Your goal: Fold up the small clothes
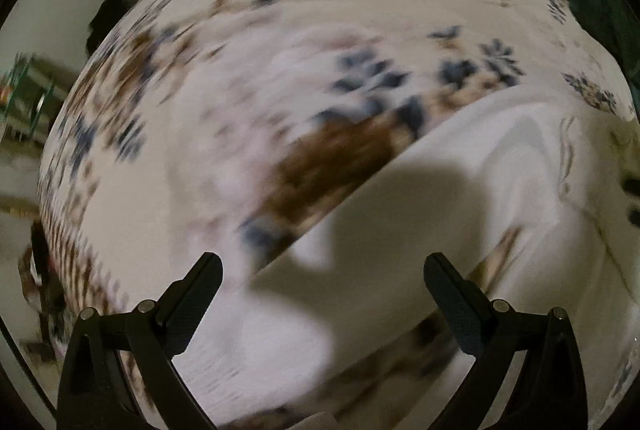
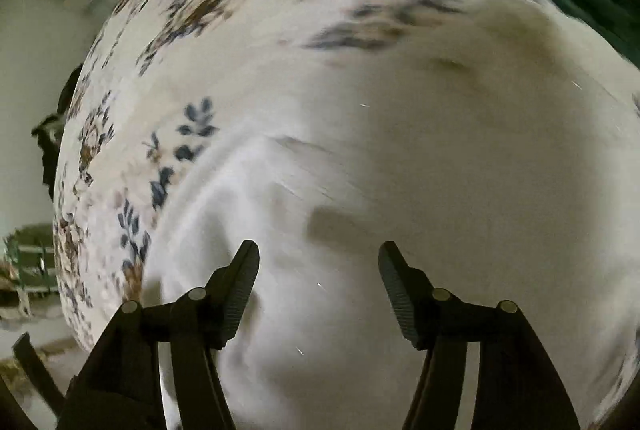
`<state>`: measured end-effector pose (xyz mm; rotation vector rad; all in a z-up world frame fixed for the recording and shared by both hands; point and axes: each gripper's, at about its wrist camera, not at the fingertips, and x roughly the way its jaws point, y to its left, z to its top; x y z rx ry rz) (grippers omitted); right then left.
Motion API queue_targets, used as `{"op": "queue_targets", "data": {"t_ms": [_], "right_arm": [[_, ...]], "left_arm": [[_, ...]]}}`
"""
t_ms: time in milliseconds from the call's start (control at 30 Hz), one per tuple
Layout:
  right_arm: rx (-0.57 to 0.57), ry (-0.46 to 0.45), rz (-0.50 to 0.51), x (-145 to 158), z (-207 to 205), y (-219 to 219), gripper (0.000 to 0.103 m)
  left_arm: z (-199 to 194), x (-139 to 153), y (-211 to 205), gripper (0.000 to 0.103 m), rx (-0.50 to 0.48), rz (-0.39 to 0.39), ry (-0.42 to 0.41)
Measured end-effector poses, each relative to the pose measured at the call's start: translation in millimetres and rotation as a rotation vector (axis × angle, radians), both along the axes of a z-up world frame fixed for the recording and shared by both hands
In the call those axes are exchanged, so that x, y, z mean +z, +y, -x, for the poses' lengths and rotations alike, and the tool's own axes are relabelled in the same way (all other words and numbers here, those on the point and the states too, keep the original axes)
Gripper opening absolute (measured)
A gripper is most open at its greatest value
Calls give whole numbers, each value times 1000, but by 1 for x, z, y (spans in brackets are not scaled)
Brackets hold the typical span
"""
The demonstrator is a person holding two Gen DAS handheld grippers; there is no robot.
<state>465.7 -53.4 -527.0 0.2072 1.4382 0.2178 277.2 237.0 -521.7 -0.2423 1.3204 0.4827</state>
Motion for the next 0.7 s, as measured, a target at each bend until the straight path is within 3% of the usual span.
{"op": "queue_targets", "data": {"t_ms": [100, 167, 233, 333, 433, 500, 567, 600, 633, 700], "right_arm": [[-57, 55, 28, 2, 38, -50, 64], [-87, 102, 63, -6, 62, -76, 64], [-114, 149, 76, -17, 82, -98, 64], [-167, 211, 89, -34, 111, -120, 64], [-192, 235, 97, -43, 129, -125, 64], [-196, 252, 90, -49, 138, -125, 64], [-183, 259, 97, -51, 142, -120, 64], [-172, 259, 101, -51, 143, -118, 64], [-164, 256, 103, -50, 145, -116, 64], [-148, 247, 102, -47, 146, -112, 64]], "left_arm": [[50, -8, 31, 103, 64, 47, 47], [81, -24, 49, 103, 110, 115, 97], [111, -46, 70, 102, 222, 217, 160], [150, -66, 97, 102, 427, 341, 146], [172, -87, 110, 102, 557, 413, 123], [170, -94, 109, 90, 548, 411, 122], [163, -84, 105, 38, 519, 379, 92], [160, -75, 105, 24, 505, 366, 68], [158, -63, 109, 13, 502, 360, 42], [156, -43, 121, 9, 513, 366, -36]]}}
